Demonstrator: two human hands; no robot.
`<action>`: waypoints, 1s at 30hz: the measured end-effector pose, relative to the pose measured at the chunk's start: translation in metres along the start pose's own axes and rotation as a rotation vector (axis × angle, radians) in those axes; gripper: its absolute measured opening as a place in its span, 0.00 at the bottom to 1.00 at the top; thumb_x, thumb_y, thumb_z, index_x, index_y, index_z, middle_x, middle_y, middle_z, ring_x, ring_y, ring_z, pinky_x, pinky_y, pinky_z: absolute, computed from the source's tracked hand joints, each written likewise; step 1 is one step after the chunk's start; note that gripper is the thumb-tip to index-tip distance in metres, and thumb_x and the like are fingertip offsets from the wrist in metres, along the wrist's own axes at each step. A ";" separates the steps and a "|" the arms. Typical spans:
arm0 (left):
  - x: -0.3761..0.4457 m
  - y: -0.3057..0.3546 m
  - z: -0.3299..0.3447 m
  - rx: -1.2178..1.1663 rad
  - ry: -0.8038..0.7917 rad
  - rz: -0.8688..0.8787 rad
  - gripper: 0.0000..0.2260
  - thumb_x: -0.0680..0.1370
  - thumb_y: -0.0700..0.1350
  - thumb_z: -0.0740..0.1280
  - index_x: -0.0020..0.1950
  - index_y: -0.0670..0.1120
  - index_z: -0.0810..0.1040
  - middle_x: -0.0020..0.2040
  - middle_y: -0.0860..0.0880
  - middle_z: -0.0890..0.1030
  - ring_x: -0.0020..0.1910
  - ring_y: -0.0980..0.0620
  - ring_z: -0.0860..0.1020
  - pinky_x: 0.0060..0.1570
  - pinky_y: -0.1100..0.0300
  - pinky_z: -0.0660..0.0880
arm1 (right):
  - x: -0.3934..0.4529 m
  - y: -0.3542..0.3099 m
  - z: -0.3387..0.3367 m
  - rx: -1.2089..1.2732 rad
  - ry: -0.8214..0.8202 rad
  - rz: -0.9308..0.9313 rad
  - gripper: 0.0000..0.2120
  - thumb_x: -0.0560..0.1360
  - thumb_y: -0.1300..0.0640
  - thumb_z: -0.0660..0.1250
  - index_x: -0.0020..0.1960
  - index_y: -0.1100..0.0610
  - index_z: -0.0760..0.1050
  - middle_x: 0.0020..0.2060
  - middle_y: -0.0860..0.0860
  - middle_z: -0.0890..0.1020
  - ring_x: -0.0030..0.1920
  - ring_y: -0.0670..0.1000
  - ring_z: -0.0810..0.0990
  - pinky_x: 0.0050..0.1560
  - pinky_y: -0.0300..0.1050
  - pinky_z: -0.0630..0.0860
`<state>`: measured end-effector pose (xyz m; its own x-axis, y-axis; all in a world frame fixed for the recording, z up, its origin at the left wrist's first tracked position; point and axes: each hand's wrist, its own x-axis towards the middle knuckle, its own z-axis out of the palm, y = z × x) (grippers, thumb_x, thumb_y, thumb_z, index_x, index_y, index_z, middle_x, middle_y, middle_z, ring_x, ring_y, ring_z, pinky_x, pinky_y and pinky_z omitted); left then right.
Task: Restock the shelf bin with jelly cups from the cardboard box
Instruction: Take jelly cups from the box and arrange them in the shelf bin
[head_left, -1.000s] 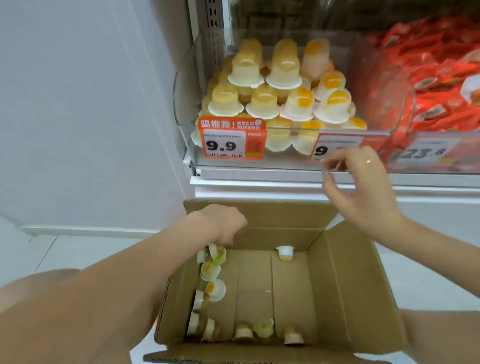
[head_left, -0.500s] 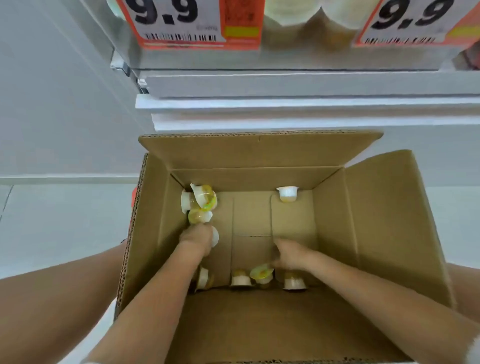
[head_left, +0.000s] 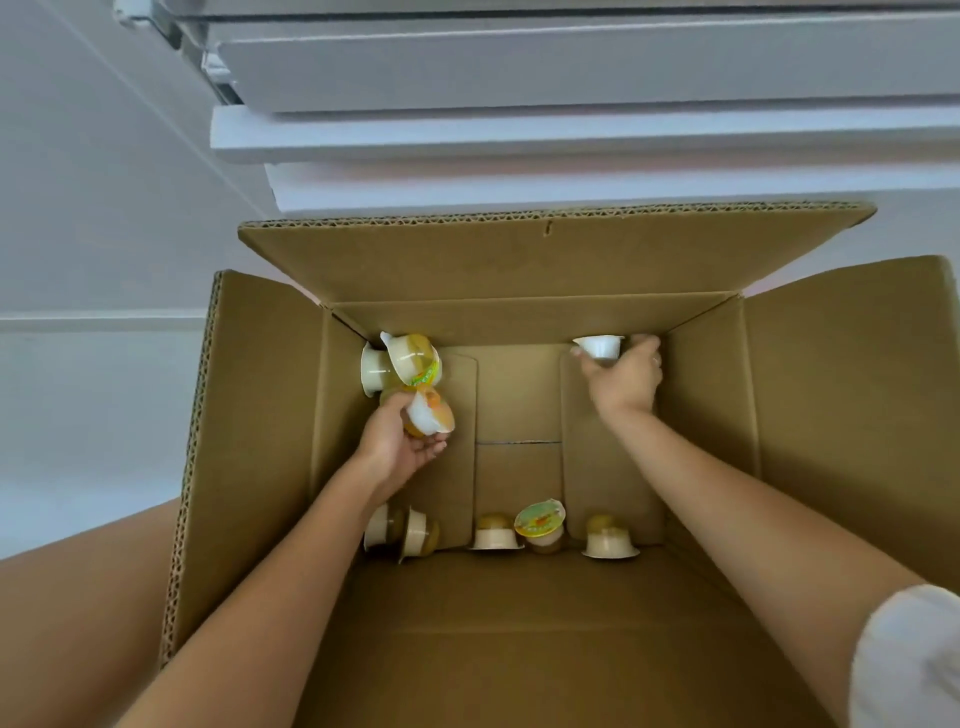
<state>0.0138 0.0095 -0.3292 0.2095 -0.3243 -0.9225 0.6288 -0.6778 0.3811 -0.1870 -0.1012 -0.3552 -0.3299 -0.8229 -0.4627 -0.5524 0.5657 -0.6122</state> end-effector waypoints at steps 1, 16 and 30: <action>-0.001 0.001 0.000 -0.026 -0.051 -0.053 0.15 0.81 0.49 0.55 0.60 0.40 0.69 0.45 0.41 0.76 0.37 0.48 0.74 0.36 0.58 0.73 | 0.005 -0.005 0.001 0.090 -0.038 0.078 0.29 0.69 0.53 0.75 0.63 0.63 0.66 0.60 0.57 0.76 0.61 0.57 0.74 0.53 0.41 0.68; -0.092 0.042 0.036 0.056 -0.481 -0.066 0.17 0.83 0.51 0.55 0.67 0.42 0.68 0.60 0.35 0.77 0.51 0.37 0.82 0.50 0.49 0.80 | -0.046 -0.054 -0.092 0.499 -1.071 -0.047 0.33 0.63 0.63 0.78 0.66 0.59 0.70 0.63 0.58 0.75 0.60 0.55 0.79 0.61 0.51 0.76; -0.305 0.118 0.068 0.052 -0.807 0.398 0.21 0.69 0.40 0.71 0.60 0.36 0.75 0.56 0.34 0.80 0.50 0.39 0.82 0.50 0.50 0.80 | -0.170 -0.192 -0.238 0.286 -0.627 -0.974 0.21 0.67 0.63 0.77 0.58 0.54 0.77 0.52 0.48 0.82 0.54 0.47 0.79 0.54 0.43 0.78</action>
<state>-0.0268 -0.0166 0.0013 -0.1975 -0.8929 -0.4046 0.5835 -0.4387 0.6834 -0.2069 -0.0830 -0.0063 0.6090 -0.7879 0.0916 -0.1464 -0.2251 -0.9633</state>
